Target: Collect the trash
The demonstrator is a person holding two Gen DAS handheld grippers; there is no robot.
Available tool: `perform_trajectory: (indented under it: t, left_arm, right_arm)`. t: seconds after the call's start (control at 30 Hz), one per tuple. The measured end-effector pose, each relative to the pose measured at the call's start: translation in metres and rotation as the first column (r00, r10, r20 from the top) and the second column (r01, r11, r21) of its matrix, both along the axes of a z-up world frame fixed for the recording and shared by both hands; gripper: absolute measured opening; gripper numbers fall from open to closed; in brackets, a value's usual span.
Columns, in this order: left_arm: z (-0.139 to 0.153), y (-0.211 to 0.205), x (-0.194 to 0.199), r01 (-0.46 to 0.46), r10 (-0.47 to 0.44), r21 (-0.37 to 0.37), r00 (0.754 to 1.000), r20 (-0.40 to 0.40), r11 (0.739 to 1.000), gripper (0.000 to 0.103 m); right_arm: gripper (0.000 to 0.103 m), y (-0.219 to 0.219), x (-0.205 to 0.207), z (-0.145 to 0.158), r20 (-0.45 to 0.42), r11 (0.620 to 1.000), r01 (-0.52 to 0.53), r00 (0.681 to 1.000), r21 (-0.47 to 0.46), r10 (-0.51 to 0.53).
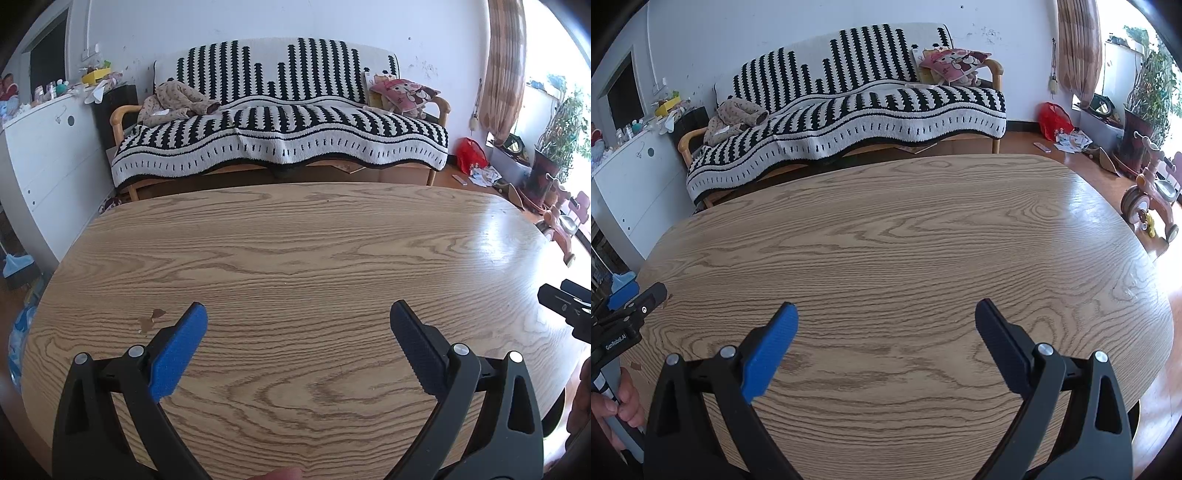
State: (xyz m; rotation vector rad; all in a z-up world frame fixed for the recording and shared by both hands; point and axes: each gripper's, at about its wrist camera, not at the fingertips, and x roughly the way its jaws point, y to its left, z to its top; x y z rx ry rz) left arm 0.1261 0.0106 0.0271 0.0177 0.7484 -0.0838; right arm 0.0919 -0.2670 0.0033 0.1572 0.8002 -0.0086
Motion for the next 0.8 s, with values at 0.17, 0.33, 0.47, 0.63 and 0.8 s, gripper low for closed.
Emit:
perform_trajectory:
  t: [0.17, 0.33, 0.47, 0.63, 0.8]
  left_arm:
    - [0.0, 0.0004, 0.0004, 0.003, -0.003, 0.002, 1.0, -0.003, 1.0, 0.096]
    - [0.0008, -0.0014, -0.0013, 0.011, -0.011, 0.011, 1.0, -0.003, 1.0, 0.096]
    - [0.0024, -0.0023, -0.0042, 0.026, -0.026, 0.015, 1.0, 0.016, 1.0, 0.096]
    - [0.0016, -0.0036, -0.0028, 0.023, -0.023, 0.026, 1.0, 0.006, 0.999, 0.096]
    - [0.0008, -0.0025, 0.0024, 0.029, -0.029, 0.02, 1.0, -0.011, 0.999, 0.096]
  right_arm:
    - [0.093, 0.0007, -0.0004, -0.0008, -0.002, 1.0, -0.001, 1.0, -0.001, 0.001]
    - [0.093, 0.0013, -0.0005, -0.001, -0.004, 1.0, -0.002, 1.0, -0.001, 0.002]
    - [0.093, 0.0001, -0.0006, -0.0004, -0.003, 1.0, -0.001, 1.0, -0.001, 0.001]
    - [0.093, -0.0025, -0.0021, -0.0026, -0.003, 1.0, -0.001, 1.0, 0.002, 0.001]
    - [0.093, -0.0035, -0.0021, -0.0029, -0.008, 1.0, -0.002, 1.0, -0.004, 0.002]
